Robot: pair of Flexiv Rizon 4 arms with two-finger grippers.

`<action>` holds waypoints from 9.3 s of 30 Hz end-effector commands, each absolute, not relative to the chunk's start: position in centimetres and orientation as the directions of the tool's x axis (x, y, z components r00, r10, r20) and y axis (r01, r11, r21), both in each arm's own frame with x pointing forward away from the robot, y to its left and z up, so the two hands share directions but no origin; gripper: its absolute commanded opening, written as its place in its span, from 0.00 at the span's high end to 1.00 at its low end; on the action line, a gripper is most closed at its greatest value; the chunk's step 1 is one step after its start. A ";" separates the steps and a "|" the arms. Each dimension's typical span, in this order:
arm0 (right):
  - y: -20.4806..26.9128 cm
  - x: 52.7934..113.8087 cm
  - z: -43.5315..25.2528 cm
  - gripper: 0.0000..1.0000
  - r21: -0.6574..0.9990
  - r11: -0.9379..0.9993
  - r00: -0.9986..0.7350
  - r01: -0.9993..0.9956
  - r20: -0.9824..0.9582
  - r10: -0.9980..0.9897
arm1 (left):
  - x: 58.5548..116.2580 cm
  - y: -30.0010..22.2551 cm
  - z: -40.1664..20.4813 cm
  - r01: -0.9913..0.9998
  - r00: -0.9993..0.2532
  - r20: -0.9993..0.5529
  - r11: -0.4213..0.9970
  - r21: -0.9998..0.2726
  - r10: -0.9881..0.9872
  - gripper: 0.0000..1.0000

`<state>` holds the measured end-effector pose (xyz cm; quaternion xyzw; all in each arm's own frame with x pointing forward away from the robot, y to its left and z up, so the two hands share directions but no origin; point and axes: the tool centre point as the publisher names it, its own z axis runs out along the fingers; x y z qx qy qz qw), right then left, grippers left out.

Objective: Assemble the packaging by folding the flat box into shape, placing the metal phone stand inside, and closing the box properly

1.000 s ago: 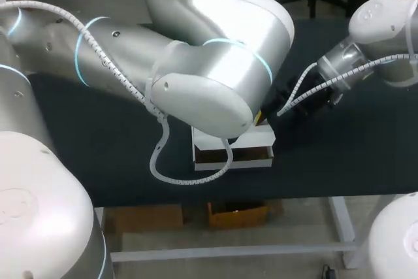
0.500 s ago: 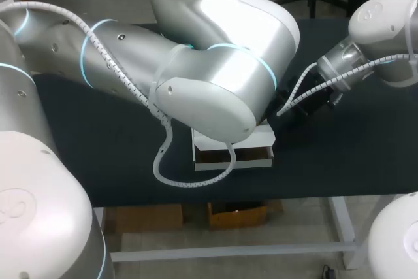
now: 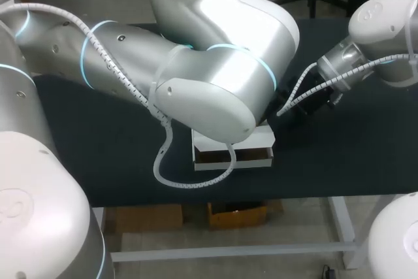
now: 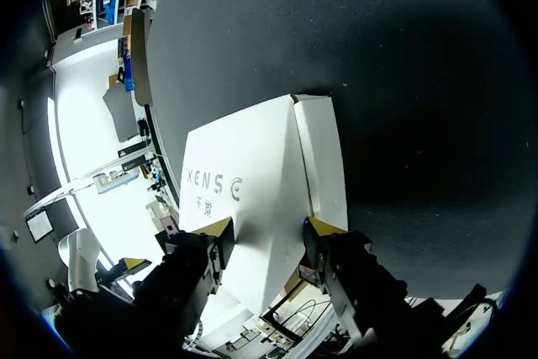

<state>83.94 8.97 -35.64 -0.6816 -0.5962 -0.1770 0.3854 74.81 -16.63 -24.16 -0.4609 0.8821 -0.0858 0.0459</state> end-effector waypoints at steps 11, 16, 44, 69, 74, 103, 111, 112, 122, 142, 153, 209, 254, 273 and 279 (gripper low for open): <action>9.0 83.9 -35.6 0.50 -0.315 0.010 0.226 0.949 0.701 0.676 | 75.6 -16.4 -24.3 -0.800 -0.570 -0.026 0.562 -0.211 -0.821 0.00; 9.0 83.9 -35.6 0.51 -0.315 0.010 0.226 0.949 0.701 0.676 | 77.1 -15.5 -24.3 -0.710 -0.672 -0.019 0.652 -0.268 -0.740 0.00; 9.0 83.9 -35.6 0.52 -0.315 0.010 0.226 0.949 0.701 0.676 | 79.9 -15.2 -26.9 -0.204 -0.948 -0.207 0.962 -0.182 -0.241 0.00; 9.0 83.9 -35.6 0.52 -0.315 0.010 0.226 0.949 0.701 0.676 | 81.0 -15.8 -28.7 -0.175 -0.962 -0.181 0.970 -0.168 -0.205 0.00; 9.0 83.9 -35.6 0.53 -0.315 0.010 0.226 0.949 0.701 0.676 | 81.4 -16.1 -29.4 -0.174 -0.968 -0.152 0.972 -0.158 -0.198 0.00; 9.0 83.9 -35.6 0.55 -0.315 0.010 0.226 0.949 0.701 0.676 | 81.4 -16.7 -31.5 -0.163 -0.979 -0.099 0.978 -0.133 -0.177 0.25; 9.0 83.9 -35.6 0.56 -0.315 0.010 0.226 0.949 0.701 0.676 | 81.2 -16.8 -31.9 -0.159 -0.979 -0.104 0.979 -0.127 -0.172 0.19; 9.0 83.9 -35.6 0.56 -0.315 0.010 0.226 0.949 0.701 0.676 | 81.2 -16.8 -31.9 -0.159 -0.980 -0.105 0.979 -0.127 -0.172 0.20; 9.0 83.9 -35.6 0.56 -0.315 0.010 0.226 0.949 0.701 0.676 | 81.0 -16.9 -32.4 -0.157 -0.978 -0.119 0.981 -0.111 -0.170 0.20; 9.0 83.9 -35.6 0.56 -0.315 0.010 0.226 0.949 0.701 0.676 | 81.2 -16.9 -34.1 -0.141 -0.963 -0.212 0.983 -0.120 -0.165 0.24; 9.0 83.9 -35.6 0.57 -0.315 0.010 0.226 0.949 0.701 0.676 | 81.7 -17.2 -34.6 -0.144 -0.955 -0.244 0.983 -0.113 -0.168 0.40; 9.0 83.9 -35.6 0.59 -0.315 0.010 0.226 0.949 0.701 0.676 | 81.9 -16.9 -35.8 -0.111 -0.867 -0.484 0.993 -0.044 -0.118 0.63; 9.2 83.7 -35.8 0.62 -0.312 0.013 0.219 0.950 0.695 0.685 | 81.9 -16.9 -36.3 -0.106 -0.868 -0.482 0.993 -0.056 -0.119 0.62; 7.9 81.5 -33.5 0.66 -0.221 0.000 0.157 0.975 0.691 0.706 | 81.7 -17.0 -36.3 -0.101 -0.867 -0.485 0.993 -0.053 -0.114 0.61; 7.8 80.9 -33.2 0.79 -0.204 -0.002 0.145 0.979 0.691 0.709 | 81.7 -17.0 -36.4 -0.101 -0.867 -0.484 0.994 -0.052 -0.114 0.62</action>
